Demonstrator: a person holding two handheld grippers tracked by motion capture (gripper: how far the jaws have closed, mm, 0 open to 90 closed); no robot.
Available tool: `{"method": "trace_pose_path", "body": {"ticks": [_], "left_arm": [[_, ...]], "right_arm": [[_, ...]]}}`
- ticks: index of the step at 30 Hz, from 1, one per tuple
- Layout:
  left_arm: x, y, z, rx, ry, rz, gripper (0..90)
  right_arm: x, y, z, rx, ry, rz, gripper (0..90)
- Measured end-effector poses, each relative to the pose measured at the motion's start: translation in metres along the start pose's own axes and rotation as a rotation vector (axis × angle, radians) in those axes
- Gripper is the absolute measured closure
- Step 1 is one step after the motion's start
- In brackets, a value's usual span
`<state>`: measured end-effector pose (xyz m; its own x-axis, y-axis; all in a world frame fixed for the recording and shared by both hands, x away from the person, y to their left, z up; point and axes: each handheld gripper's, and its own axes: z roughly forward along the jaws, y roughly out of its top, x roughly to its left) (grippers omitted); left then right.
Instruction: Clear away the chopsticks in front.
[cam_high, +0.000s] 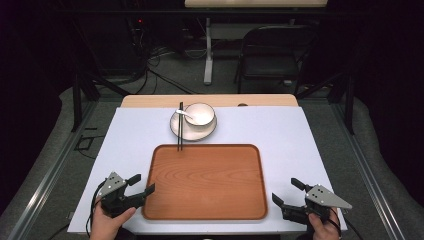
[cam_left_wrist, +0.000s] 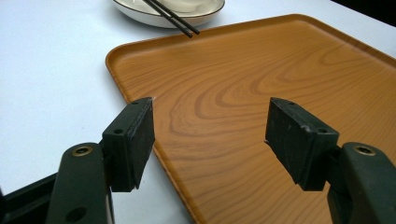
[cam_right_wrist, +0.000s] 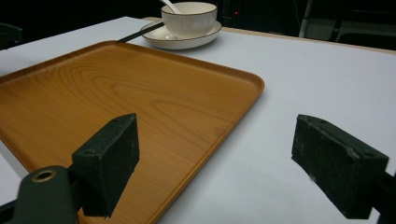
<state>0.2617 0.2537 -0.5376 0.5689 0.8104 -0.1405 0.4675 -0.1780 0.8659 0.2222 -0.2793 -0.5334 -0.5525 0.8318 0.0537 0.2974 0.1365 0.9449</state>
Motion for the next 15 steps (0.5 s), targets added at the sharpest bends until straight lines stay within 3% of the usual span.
{"method": "trace_pose_path", "body": {"ticks": [6, 15], "left_arm": [[0.0014, -0.0001, 0.0004, -0.001, 0.001, -0.016, 33.0], [0.0033, -0.0002, 0.0009, 0.007, 0.008, -0.045, 32.8]], "right_arm": [[0.0031, 0.0007, 0.0012, 0.012, 0.007, -0.035, 14.6], [0.0041, 0.0007, 0.0022, 0.022, 0.009, -0.034, 14.6]]}}
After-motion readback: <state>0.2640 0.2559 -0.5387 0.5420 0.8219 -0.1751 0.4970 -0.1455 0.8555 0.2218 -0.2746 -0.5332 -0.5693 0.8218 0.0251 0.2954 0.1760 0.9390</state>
